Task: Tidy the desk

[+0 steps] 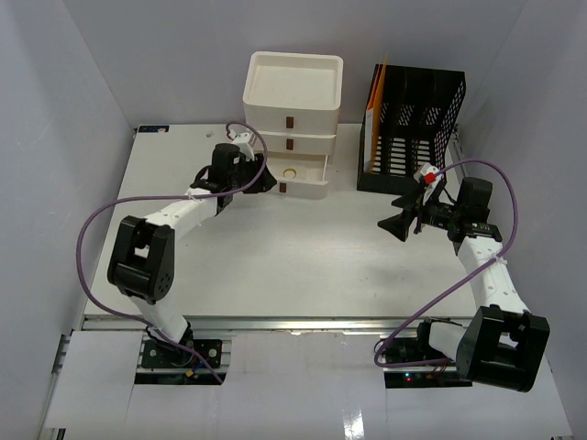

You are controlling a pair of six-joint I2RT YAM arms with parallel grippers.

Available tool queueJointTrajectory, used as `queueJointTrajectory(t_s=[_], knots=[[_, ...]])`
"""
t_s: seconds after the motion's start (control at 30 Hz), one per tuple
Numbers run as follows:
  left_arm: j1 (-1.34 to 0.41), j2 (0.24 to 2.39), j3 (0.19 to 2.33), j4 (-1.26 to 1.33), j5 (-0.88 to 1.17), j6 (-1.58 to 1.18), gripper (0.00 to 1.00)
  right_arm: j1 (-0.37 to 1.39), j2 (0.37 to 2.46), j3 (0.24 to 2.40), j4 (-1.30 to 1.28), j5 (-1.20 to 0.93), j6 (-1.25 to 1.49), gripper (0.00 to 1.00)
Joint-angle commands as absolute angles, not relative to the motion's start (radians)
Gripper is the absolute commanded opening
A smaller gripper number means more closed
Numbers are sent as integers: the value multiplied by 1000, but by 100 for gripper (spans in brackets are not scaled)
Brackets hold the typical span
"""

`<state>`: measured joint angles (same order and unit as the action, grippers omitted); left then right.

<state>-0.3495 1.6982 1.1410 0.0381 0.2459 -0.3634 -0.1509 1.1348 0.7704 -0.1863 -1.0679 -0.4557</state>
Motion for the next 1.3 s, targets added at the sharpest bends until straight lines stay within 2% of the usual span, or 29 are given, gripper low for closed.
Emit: queueJointTrajectory(t_s=[0.0, 0.37, 0.63, 0.77, 1.03, 1.27], knots=[[-369, 1694, 1063, 167, 244, -357, 53, -156, 1142, 776, -190, -1068, -465, 88], [-444, 1828, 1018, 357, 133, -316, 53, -158, 1152, 773, -187, -1054, -466, 87], [-504, 1973, 1046, 558, -67, -348, 53, -158, 1155, 772, -184, -1051, -462, 87], [-528, 2083, 1133, 563, -113, -385, 54, -158, 1158, 773, -181, -1048, -462, 87], [-585, 2119, 1222, 577, -302, -396, 57, -158, 1166, 775, -187, -1043, -465, 87], [-586, 2175, 1329, 512, -323, -395, 60, -158, 1164, 776, -187, -1043, -465, 87]])
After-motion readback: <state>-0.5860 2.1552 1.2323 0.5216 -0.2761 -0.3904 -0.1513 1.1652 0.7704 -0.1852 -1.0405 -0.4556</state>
